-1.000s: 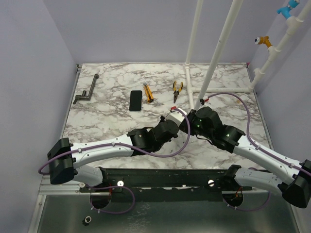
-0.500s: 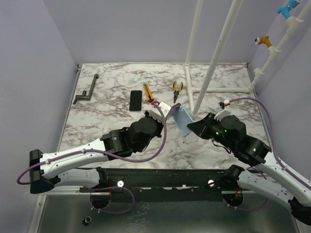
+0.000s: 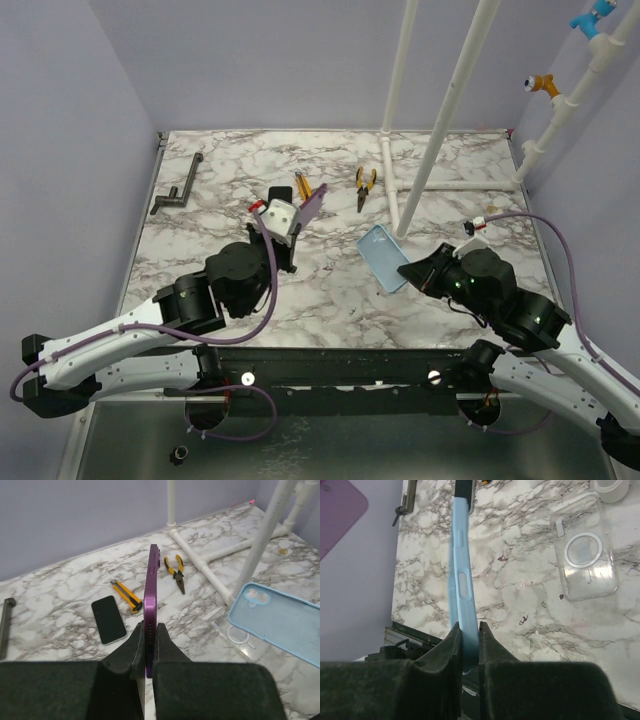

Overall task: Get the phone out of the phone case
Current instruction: Remove the phone case from the phone, then place the phone case at the center of the board.

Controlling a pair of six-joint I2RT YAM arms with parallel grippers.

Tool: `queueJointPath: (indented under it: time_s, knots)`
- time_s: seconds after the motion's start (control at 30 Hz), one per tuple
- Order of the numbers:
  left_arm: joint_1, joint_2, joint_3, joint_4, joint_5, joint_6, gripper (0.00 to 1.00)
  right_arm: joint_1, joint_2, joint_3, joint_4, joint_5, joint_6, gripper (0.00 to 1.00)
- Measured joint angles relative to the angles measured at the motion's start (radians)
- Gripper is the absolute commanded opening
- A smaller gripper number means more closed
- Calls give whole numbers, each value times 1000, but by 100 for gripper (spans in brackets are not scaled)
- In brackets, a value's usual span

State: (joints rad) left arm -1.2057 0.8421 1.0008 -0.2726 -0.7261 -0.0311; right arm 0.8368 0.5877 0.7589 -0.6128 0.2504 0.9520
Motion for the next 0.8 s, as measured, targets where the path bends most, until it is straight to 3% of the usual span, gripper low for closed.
queueJointPath:
  time_s: [0.23, 0.53, 0.8]
  knots:
    - [7, -72, -26, 2, -95, 31, 0, 0, 29, -74, 75, -27, 50, 0]
    - [6, -70, -104, 11, -112, 21, 0, 0, 214, -300, 321, -90, 303, 0]
    - [6, -95, -146, 25, -117, -21, 0, 0, 344, -322, 451, -78, 487, 0]
